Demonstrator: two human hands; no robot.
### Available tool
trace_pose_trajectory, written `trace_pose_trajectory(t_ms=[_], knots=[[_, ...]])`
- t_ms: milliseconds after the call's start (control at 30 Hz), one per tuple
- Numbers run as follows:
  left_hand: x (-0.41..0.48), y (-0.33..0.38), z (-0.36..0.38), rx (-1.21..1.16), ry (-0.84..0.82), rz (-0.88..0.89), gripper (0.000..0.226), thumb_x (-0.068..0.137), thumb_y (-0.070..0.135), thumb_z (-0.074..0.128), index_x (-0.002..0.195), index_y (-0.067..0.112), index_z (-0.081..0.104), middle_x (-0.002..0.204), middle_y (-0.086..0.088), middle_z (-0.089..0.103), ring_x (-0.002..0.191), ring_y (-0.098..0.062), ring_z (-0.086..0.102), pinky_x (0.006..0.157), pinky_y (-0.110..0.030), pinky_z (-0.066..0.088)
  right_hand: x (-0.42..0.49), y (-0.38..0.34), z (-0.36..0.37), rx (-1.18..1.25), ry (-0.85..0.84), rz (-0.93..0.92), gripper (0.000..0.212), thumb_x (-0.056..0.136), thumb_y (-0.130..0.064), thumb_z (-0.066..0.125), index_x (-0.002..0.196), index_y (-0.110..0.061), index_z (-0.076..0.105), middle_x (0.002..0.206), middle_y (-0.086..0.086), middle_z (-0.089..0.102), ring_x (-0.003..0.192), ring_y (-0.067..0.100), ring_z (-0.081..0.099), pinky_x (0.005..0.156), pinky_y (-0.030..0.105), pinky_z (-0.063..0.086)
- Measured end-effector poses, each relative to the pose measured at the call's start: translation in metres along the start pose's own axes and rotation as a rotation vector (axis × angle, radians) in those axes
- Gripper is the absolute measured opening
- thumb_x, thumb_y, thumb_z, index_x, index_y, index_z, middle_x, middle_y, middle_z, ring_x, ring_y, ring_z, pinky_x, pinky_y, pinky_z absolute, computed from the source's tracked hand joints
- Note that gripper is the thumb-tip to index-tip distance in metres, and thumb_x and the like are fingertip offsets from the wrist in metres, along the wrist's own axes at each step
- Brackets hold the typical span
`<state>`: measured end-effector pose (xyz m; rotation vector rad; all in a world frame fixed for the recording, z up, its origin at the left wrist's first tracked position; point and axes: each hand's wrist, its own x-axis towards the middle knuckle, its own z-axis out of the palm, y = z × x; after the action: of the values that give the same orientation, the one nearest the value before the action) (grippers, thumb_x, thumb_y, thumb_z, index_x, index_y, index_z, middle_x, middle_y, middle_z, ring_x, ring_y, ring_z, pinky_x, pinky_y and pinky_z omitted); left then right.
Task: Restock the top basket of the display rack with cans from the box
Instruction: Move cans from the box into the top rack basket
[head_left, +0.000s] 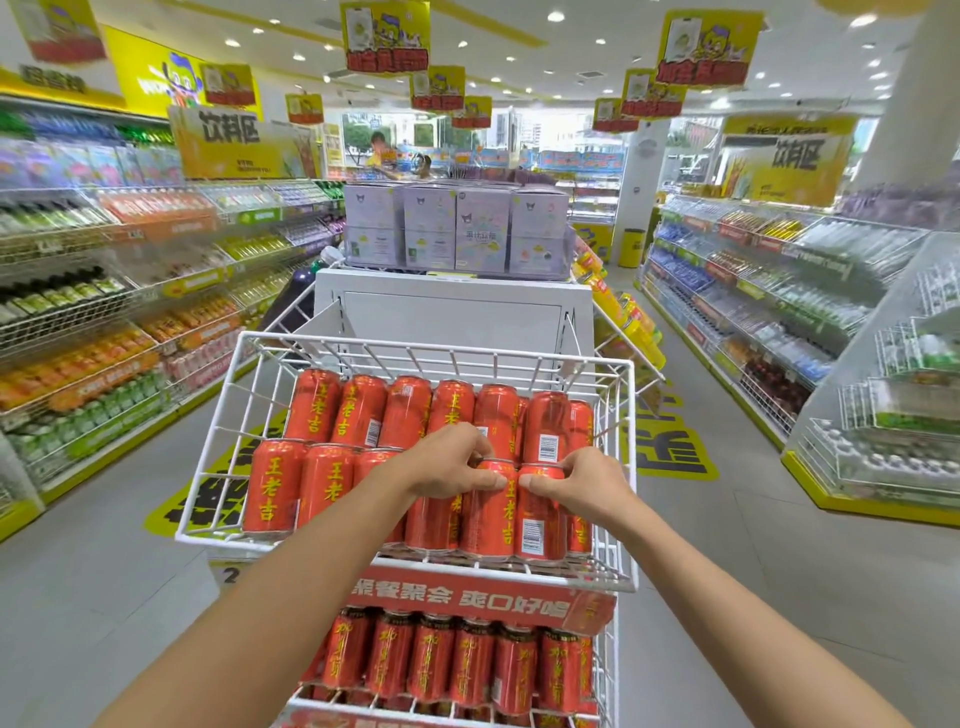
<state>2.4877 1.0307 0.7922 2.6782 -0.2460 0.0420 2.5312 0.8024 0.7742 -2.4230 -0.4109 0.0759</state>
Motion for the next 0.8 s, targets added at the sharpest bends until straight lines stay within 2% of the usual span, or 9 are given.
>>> trace_pose_trajectory(t_ms=[100,200,267,300,367,533,600,700,800], knots=[[-0.002,0.002,-0.001,0.005,0.002,0.013,0.057,0.084,0.06,0.071,0.114,0.011,0.07,0.116,-0.006,0.071,0.108,-0.022,0.064,0.088,-0.036,0.05,0.0,-0.002,0.0,-0.015,-0.011,-0.005,0.052,0.078,-0.062,0.079,0.065,-0.014,0.064,0.063,0.0,0.067,0.06,0.016,0.062,0.052,0.033,0.045],[-0.004,0.01,0.001,0.024,0.018,0.056,0.05,0.088,0.052,0.07,0.101,0.004,0.069,0.108,-0.016,0.068,0.101,-0.031,0.062,0.08,-0.037,0.048,0.0,-0.004,-0.002,-0.05,-0.015,0.011,0.054,0.081,-0.06,0.077,0.058,-0.017,0.054,0.056,-0.003,0.058,0.055,0.014,0.055,0.048,0.031,0.039],[-0.005,0.014,0.002,0.059,0.015,0.072,0.044,0.09,0.05,0.068,0.086,0.007,0.065,0.087,-0.014,0.064,0.083,-0.032,0.058,0.07,-0.038,0.043,0.0,-0.004,-0.002,-0.067,-0.01,0.01,0.055,0.083,-0.059,0.076,0.056,-0.019,0.049,0.053,-0.005,0.054,0.053,0.013,0.052,0.048,0.029,0.036],[-0.005,0.016,0.002,0.075,0.014,0.073,0.044,0.09,0.051,0.067,0.077,0.009,0.06,0.075,-0.011,0.058,0.071,-0.027,0.052,0.066,-0.038,0.039,0.0,-0.003,-0.002,-0.069,-0.008,0.012,0.055,0.084,-0.058,0.076,0.056,-0.019,0.049,0.053,-0.005,0.054,0.052,0.013,0.051,0.047,0.029,0.035],[-0.003,0.017,0.002,0.103,0.02,0.072,0.048,0.089,0.054,0.066,0.068,0.014,0.051,0.07,-0.008,0.049,0.06,-0.016,0.04,0.062,-0.037,0.034,0.001,-0.001,-0.002,-0.065,-0.007,0.013,0.054,0.084,-0.055,0.077,0.056,-0.019,0.049,0.053,-0.005,0.053,0.051,0.012,0.051,0.046,0.027,0.035],[-0.001,0.02,0.009,0.139,0.09,0.043,0.06,0.081,0.066,0.062,0.07,0.006,0.059,0.065,-0.006,0.052,0.067,-0.028,0.054,0.066,-0.045,0.048,0.009,0.0,-0.008,-0.082,-0.051,0.021,0.046,0.078,-0.057,0.082,0.07,-0.017,0.061,0.069,0.0,0.062,0.059,0.016,0.058,0.05,0.028,0.042],[0.0,0.021,0.013,0.15,0.141,0.032,0.059,0.08,0.066,0.063,0.065,0.009,0.057,0.061,-0.006,0.051,0.063,-0.026,0.052,0.06,-0.04,0.045,0.012,0.001,-0.007,-0.098,-0.056,0.033,0.05,0.075,-0.06,0.082,0.08,-0.012,0.067,0.077,0.004,0.067,0.064,0.02,0.063,0.052,0.032,0.049],[0.0,0.021,0.021,0.15,0.22,0.018,0.061,0.078,0.068,0.063,0.055,0.015,0.043,0.054,-0.002,0.037,0.055,-0.024,0.04,0.053,-0.036,0.034,0.011,0.0,-0.006,-0.117,-0.044,0.051,0.055,0.073,-0.063,0.08,0.091,-0.012,0.071,0.085,0.006,0.071,0.074,0.024,0.07,0.063,0.038,0.059],[-0.003,0.021,0.023,0.157,0.271,-0.018,0.061,0.077,0.069,0.064,0.051,0.018,0.042,0.052,-0.003,0.038,0.055,-0.022,0.043,0.053,-0.035,0.035,0.01,0.0,-0.006,-0.123,-0.053,0.034,0.067,0.062,-0.075,0.072,0.096,-0.017,0.074,0.087,0.003,0.073,0.077,0.021,0.071,0.07,0.04,0.062]])
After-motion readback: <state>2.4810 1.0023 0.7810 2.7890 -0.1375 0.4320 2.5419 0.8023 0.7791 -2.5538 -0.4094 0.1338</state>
